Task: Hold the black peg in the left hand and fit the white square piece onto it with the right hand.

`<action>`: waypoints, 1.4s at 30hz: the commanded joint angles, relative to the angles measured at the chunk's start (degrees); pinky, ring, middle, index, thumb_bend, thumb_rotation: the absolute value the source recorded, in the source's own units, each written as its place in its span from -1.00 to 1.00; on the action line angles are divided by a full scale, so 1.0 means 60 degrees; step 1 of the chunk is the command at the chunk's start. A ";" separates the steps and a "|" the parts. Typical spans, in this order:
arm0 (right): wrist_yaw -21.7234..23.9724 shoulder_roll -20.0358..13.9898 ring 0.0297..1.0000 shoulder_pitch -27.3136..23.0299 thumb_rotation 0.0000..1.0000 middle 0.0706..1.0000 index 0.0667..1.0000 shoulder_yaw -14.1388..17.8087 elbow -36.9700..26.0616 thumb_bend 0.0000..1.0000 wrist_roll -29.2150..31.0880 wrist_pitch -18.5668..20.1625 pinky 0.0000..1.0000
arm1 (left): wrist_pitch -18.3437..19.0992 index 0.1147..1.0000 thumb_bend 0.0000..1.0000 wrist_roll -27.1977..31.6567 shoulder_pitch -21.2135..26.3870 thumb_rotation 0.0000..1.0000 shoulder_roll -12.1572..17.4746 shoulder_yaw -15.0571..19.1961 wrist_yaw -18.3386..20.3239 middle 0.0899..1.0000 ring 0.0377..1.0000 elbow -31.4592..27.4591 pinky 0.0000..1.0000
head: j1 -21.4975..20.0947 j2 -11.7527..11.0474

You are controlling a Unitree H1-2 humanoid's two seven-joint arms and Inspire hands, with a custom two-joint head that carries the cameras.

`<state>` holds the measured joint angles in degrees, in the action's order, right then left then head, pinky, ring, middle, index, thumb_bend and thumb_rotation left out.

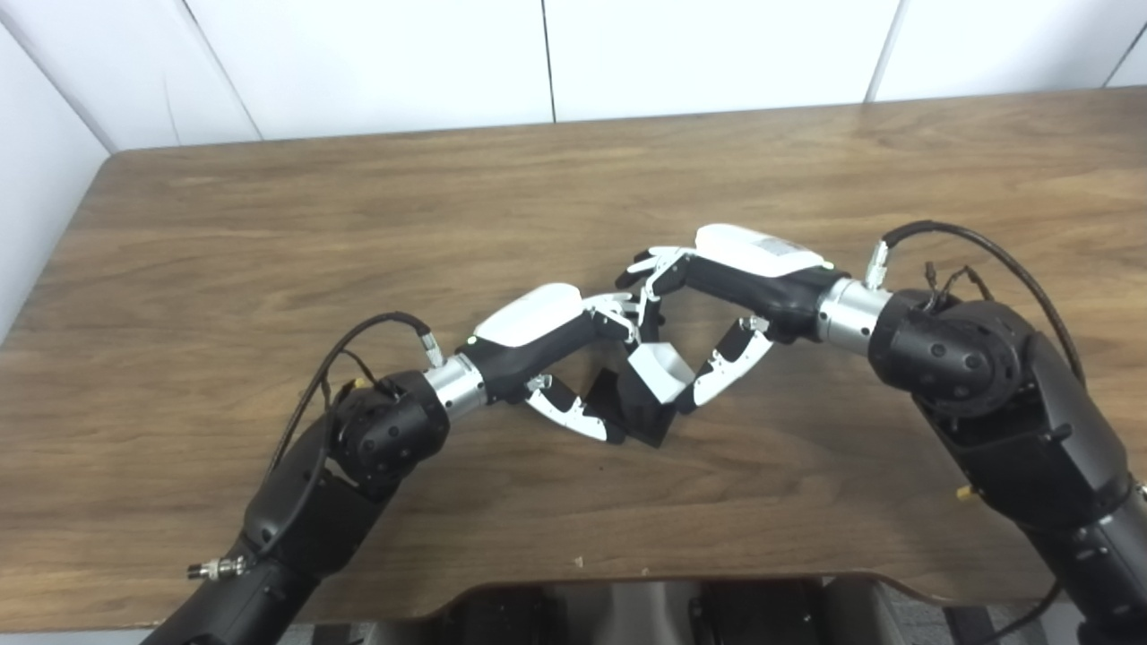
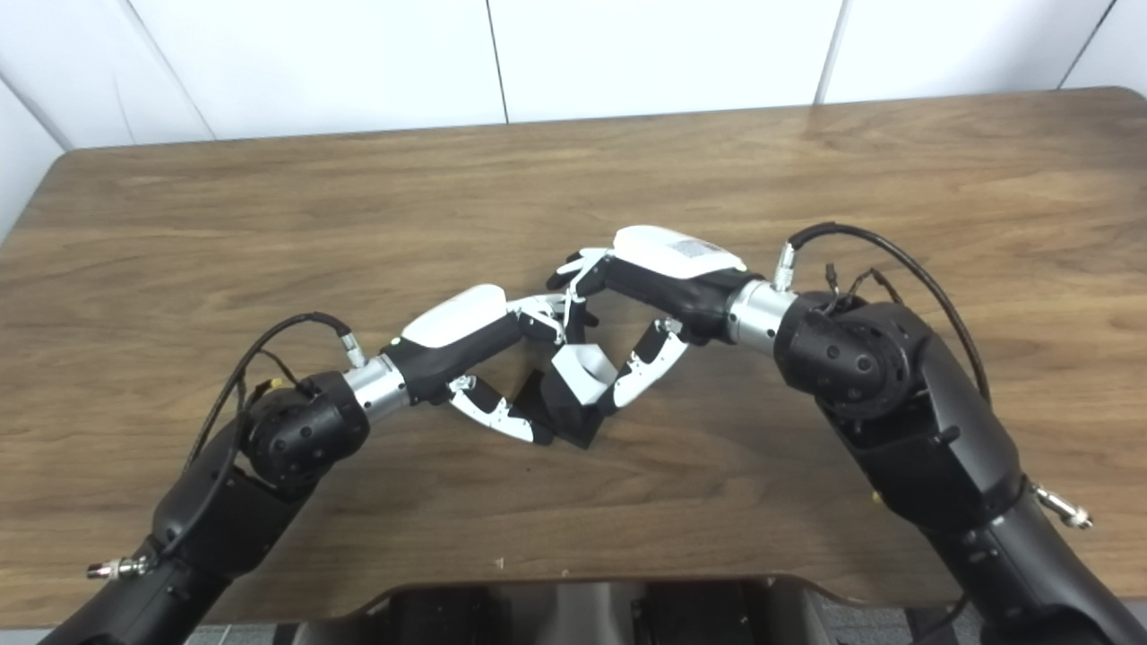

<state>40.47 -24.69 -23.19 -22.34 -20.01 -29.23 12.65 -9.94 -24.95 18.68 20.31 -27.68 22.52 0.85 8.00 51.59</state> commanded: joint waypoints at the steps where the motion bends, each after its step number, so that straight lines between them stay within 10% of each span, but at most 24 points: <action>1: -0.0046 -0.0073 0.90 -0.0328 -0.72 0.72 -0.12 0.0070 -0.0126 0.05 0.0011 -0.0090 0.79 | 0.0580 -0.15 0.04 -0.0341 -0.0268 -0.85 0.0302 -0.0226 0.0690 0.75 0.88 0.0230 0.72 | 0.0026 0.0012; 42: 0.0490 0.0364 0.89 -0.1115 -0.71 0.70 -0.12 -0.0239 -0.0915 0.04 0.0124 0.0249 0.81 | 0.0531 -0.15 0.04 -0.0410 -0.0238 -0.85 0.0272 -0.0260 0.0649 0.76 0.88 0.0329 0.69 | 0.0159 0.0028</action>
<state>43.48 -22.41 -26.86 -24.18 -23.43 -28.87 14.98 -9.75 -25.19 18.86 20.25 -27.70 22.52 0.82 8.88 51.68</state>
